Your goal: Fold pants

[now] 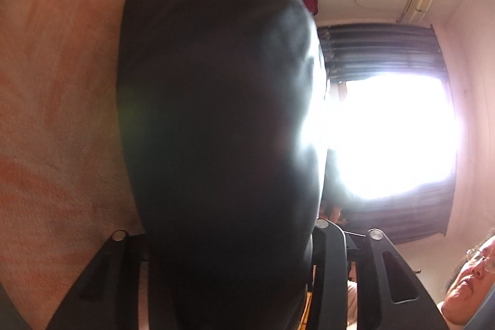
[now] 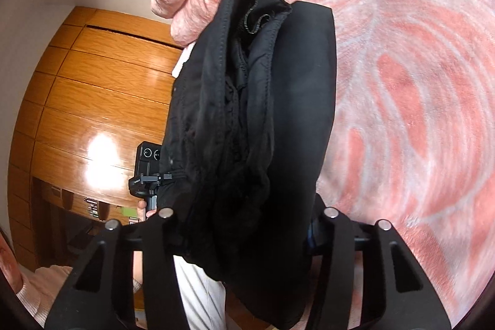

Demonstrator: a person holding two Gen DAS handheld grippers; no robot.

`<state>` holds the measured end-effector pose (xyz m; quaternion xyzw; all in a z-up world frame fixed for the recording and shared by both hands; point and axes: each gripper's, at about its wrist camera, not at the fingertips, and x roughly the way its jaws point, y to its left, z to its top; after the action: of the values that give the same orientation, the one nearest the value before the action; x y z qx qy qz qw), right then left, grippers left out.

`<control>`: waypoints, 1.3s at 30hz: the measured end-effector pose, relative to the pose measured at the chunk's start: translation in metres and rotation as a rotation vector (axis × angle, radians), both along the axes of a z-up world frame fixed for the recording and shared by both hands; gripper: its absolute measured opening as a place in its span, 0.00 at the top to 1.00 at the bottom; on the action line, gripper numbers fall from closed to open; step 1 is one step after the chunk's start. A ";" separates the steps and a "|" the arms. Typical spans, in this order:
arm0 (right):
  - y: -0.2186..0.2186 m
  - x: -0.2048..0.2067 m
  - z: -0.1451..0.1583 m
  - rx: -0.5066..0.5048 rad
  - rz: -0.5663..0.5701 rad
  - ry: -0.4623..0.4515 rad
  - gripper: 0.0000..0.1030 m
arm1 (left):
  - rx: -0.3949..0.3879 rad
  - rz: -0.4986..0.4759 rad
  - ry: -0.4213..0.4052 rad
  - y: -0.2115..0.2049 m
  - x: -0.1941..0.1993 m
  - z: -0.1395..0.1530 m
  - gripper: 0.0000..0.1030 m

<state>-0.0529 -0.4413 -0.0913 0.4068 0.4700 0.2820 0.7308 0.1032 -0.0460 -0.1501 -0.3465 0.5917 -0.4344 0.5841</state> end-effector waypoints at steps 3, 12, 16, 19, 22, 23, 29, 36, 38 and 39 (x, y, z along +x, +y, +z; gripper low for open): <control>0.002 -0.002 0.012 0.001 -0.008 -0.041 0.59 | -0.027 0.021 -0.052 0.003 -0.002 0.012 0.63; 0.014 0.035 0.075 -0.120 0.020 -0.207 0.60 | -0.085 0.053 -0.215 -0.008 0.029 0.059 0.63; 0.012 0.072 0.089 -0.138 0.034 -0.259 0.60 | -0.078 0.082 -0.283 -0.009 0.059 0.076 0.63; 0.011 0.103 0.084 -0.140 0.045 -0.264 0.60 | -0.061 0.107 -0.305 -0.009 0.087 0.077 0.63; 0.011 0.133 0.068 -0.134 0.055 -0.237 0.60 | -0.021 0.117 -0.311 -0.008 0.115 0.065 0.63; 0.010 0.140 0.060 -0.131 0.058 -0.222 0.60 | -0.010 0.116 -0.306 -0.013 0.119 0.061 0.63; 0.001 0.162 -0.004 -0.070 0.048 -0.088 0.53 | 0.027 0.077 -0.284 -0.014 0.134 0.024 0.57; -0.006 0.152 -0.020 -0.009 0.012 -0.090 0.45 | 0.031 0.093 -0.292 -0.028 0.139 0.023 0.47; -0.008 0.147 -0.017 -0.026 0.007 -0.087 0.41 | 0.064 0.093 -0.293 -0.024 0.136 0.029 0.42; -0.010 0.142 -0.015 -0.049 -0.003 -0.086 0.39 | 0.082 0.094 -0.290 -0.016 0.132 0.036 0.41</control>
<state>0.0896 -0.4517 -0.1059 0.3768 0.4444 0.2867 0.7605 0.2355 -0.0619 -0.1145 -0.2833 0.5013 -0.4276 0.6968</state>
